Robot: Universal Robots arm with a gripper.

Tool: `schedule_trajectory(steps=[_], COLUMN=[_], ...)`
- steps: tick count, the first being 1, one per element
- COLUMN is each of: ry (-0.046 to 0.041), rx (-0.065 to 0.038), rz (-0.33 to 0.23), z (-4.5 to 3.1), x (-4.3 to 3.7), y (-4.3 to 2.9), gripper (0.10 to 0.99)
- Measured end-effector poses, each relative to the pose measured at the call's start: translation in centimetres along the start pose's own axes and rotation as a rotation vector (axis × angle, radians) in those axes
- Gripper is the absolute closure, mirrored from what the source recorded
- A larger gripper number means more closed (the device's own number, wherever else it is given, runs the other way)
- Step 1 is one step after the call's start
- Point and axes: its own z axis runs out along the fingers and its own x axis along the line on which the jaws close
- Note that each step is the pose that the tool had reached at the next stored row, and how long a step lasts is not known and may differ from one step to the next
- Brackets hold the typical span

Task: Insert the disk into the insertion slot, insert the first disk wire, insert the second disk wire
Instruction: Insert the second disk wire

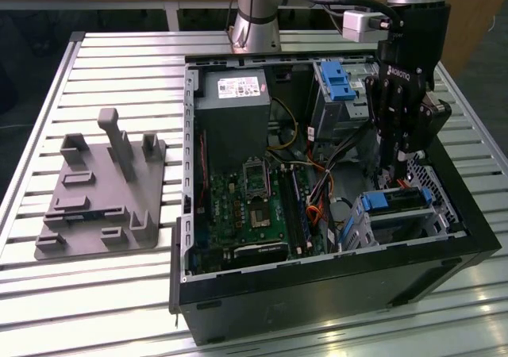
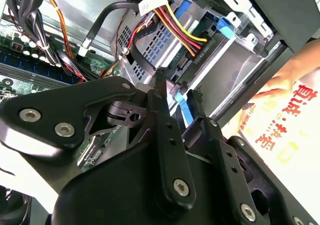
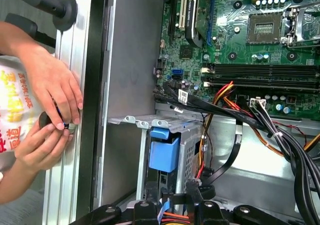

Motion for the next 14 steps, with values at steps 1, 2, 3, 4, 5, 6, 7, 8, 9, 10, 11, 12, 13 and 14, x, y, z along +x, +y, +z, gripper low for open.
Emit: schedule_trajectory(steps=[1, 2, 3, 4, 5, 6, 7, 8, 9, 10, 11, 12, 13, 14], ry=[0.0000, 0.0000, -0.0001, -0.0017, -0.0044, -0.0073, -0.0088, -0.0092, -0.0091, -0.0091, -0.0092, -0.0093, -0.0092, -0.0092], rx=[0.000, 0.000, 0.000, 0.000, 0.001, 0.001, 0.001, 0.001, 0.001, 0.001, 0.001, 0.001, 0.001, 0.001], rz=[0.000, 0.000, 0.000, 0.000, 0.000, 0.001, 0.001, 0.001, 0.001, 0.001, 0.001, 0.001, 0.001, 0.001], z=[0.00, 0.00, 0.00, -0.01, 0.00, 0.00, 0.01, 0.01, 0.01, 0.01, 0.02, 0.03, 0.03, 0.04], x=[0.00, 0.00, 0.00, 0.01, 0.00, 0.00, 0.01, 0.01, 0.03, 0.04, 0.05, 0.06, 0.07, 0.08], y=[0.00, 0.00, 0.00, 0.00, 0.00, 0.00, 0.00, 0.00, 0.00, 0.01, 0.01, 0.01, 0.01, 0.01], gripper=[0.725, 0.725, 0.725, 0.725, 0.725, 0.725, 0.725, 0.725, 0.725, 0.725, 0.725, 0.725, 0.725, 0.741])
